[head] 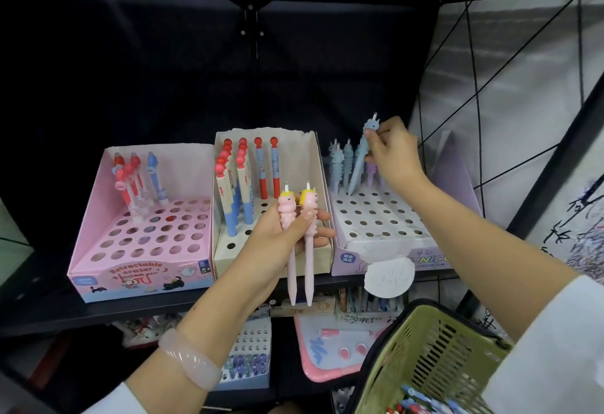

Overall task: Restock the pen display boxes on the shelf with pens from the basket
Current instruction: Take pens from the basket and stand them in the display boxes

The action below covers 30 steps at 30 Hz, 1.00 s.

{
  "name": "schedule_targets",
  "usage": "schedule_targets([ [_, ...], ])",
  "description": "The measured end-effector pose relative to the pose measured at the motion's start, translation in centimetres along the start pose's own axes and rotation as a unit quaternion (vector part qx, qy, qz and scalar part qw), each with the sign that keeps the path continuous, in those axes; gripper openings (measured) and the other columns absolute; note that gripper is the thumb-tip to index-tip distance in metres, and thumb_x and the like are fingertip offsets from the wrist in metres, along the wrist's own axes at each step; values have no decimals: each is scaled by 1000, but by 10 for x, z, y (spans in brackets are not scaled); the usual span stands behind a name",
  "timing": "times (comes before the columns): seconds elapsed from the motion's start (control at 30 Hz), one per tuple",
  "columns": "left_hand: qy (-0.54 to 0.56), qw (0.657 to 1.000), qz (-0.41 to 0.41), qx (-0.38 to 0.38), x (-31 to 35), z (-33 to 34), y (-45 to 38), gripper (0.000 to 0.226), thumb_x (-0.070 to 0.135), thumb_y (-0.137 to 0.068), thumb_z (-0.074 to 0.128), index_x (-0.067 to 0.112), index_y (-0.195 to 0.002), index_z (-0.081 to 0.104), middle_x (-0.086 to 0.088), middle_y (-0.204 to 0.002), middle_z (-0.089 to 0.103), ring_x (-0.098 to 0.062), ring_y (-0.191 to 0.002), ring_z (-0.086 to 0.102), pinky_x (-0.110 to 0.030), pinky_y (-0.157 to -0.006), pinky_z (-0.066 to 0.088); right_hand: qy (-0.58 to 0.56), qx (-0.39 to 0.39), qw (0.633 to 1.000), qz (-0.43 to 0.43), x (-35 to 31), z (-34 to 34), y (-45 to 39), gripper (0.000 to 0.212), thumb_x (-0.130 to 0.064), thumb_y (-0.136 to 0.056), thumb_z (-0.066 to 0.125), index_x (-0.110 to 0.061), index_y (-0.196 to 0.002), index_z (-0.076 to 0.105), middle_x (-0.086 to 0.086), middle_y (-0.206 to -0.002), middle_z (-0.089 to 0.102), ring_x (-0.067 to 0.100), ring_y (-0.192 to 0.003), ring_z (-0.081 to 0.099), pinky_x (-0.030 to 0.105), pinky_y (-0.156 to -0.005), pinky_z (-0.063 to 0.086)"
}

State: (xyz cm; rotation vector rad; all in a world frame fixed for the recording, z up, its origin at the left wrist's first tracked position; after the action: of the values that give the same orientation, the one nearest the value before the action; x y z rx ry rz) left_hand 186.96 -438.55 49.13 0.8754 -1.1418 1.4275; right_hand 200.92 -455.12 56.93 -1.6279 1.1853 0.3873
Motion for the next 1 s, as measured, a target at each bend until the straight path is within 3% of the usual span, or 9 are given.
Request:
schedule_targets([
  [0.13, 1, 1000, 0, 0, -2, -3, -1, 18, 16, -93, 51, 9, -108, 57, -2, -93, 72, -24, -87, 70, -23, -70, 55, 16, 2, 1000, 1, 6, 5, -2, 17, -25, -96, 51, -9, -94, 44, 9, -86, 63, 17, -63, 64, 14, -48, 47],
  [0.3, 13, 1000, 18, 2, 1, -5, -4, 34, 25, -83, 57, 8, -112, 56, -2, -99, 72, -23, -94, 69, -23, -73, 55, 25, -55, 997, 41, 24, 22, 2, 17, -24, -94, 54, -10, -94, 46, 16, -88, 65, 26, -75, 69, 44, -74, 57],
  [0.37, 23, 1000, 20, 1, 1, -4, -5, 39, 25, -81, 57, 7, -115, 54, -2, -100, 72, -23, -94, 69, -23, -73, 55, 62, -103, 992, 43, 26, 31, 2, 16, -24, -94, 54, -10, -93, 45, 14, -83, 65, 28, -78, 69, 44, -76, 57],
  [0.5, 16, 1000, 26, 9, 2, -3, -4, 28, 16, -91, 52, 7, -117, 51, -1, -101, 72, -22, -88, 70, -22, -71, 55, 108, -176, 976, 68, 38, 48, 13, 14, -21, -94, 52, -11, -92, 43, 23, -99, 64, 38, -116, 54, 40, -85, 52],
  [0.63, 0, 999, 33, 5, 5, 0, 0, 30, 16, -91, 51, 2, -118, 47, -2, -99, 72, -19, -82, 70, -23, -70, 55, 155, -87, 984, 9, 16, 22, 22, 17, -23, -90, 60, -12, -90, 47, 8, -86, 63, 24, -92, 61, 28, -71, 41],
  [0.7, -11, 999, 33, -1, 6, 4, -1, 29, 15, -92, 51, 0, -116, 45, -4, -99, 72, -18, -79, 69, -24, -71, 55, 75, -100, 991, -40, -4, 16, 34, 14, -24, -88, 62, -17, -82, 51, -9, -69, 57, 2, -69, 57, 26, -73, 43],
  [0.77, -22, 999, 31, -5, 7, 12, -4, 28, 13, -93, 49, -2, -117, 45, -5, -99, 72, -18, -77, 69, -26, -72, 56, -34, -224, 973, -49, -21, 26, 56, 11, -27, -90, 60, -27, -79, 58, -17, -62, 59, -6, -55, 52, 16, -62, 44],
  [0.83, -22, 999, 30, -4, 7, 20, -6, 30, 13, -93, 50, -2, -119, 46, -4, -97, 72, -18, -76, 69, -25, -68, 56, -114, -321, 940, -37, -34, 31, 78, 16, -28, -93, 55, -33, -81, 64, -23, -67, 62, -7, -57, 53, 12, -55, 43],
  [1.0, -22, 1000, 18, 10, 3, 38, -10, 29, 13, -93, 52, -1, -118, 48, -8, -93, 70, -18, -74, 70, -23, -64, 55, -212, -334, 918, -8, -35, 14, 84, 18, -29, -89, 57, -32, -78, 71, -16, -83, 65, 1, -79, 59, 22, -75, 50],
])
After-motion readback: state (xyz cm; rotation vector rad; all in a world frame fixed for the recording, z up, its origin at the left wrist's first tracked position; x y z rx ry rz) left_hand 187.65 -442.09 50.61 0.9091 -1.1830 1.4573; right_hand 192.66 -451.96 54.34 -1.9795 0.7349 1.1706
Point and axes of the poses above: each hand's wrist, its own y-axis away from the middle knuckle, its own z-axis out of the palm, x = y × z, the point moved 8 cm from there along -y, towards the middle knuckle
